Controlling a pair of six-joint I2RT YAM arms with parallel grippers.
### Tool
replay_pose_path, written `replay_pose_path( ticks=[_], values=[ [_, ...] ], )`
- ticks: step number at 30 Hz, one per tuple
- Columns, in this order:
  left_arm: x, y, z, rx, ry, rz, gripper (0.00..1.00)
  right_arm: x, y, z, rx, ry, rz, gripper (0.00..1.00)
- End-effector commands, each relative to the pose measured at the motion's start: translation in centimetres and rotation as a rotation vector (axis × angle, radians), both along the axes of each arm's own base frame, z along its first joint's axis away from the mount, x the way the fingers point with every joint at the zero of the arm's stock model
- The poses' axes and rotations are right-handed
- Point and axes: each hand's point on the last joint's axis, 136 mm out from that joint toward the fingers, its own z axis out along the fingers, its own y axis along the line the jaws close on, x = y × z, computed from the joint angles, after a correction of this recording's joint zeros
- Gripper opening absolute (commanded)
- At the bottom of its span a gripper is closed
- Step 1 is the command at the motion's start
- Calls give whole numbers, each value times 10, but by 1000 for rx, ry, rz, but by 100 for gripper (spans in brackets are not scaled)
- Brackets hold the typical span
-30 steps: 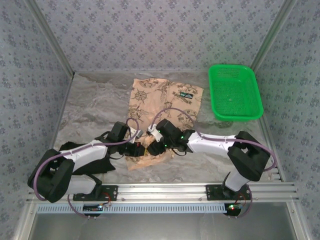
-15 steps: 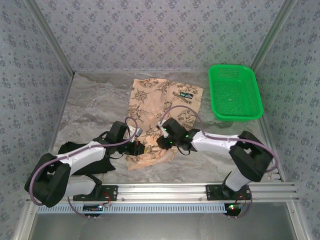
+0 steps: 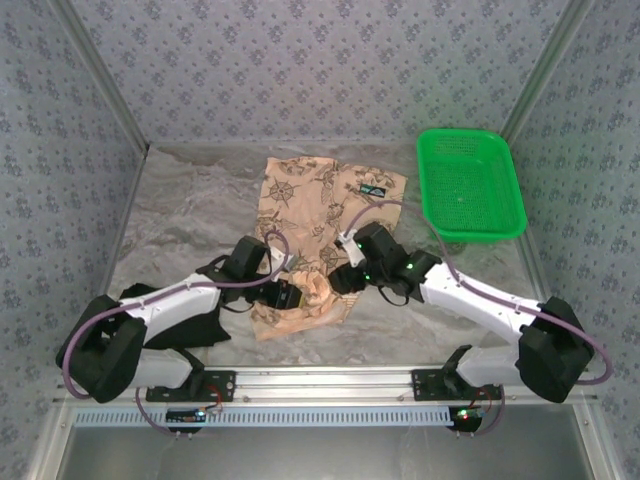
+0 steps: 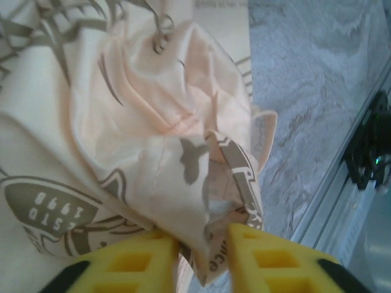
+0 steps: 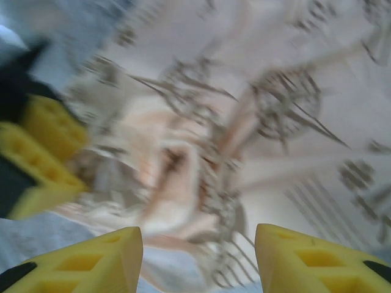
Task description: Fold the inside-out t-shirt
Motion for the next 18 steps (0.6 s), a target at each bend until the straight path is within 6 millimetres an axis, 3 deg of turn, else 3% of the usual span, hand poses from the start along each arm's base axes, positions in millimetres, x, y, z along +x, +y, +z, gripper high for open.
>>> replay_pose_path(
  ticks=[1,6,8,13,16,18],
  values=[
    [7,8,4,53,-62,24,30,-16,35,5,75,21,186,51],
    [11,26,0,128,-81,93,30,-7,64,-12,120,35,253,50],
    [13,28,1,126,-93,110,40,-9,72,-22,116,50,282,50],
    [17,32,1,125,-136,142,40,-19,78,-46,36,19,341,53],
    [18,32,1,127,-138,142,39,-11,81,-60,-40,-32,322,53],
    [17,30,1,116,-132,129,39,-1,82,-66,-78,-65,287,41]
  ],
)
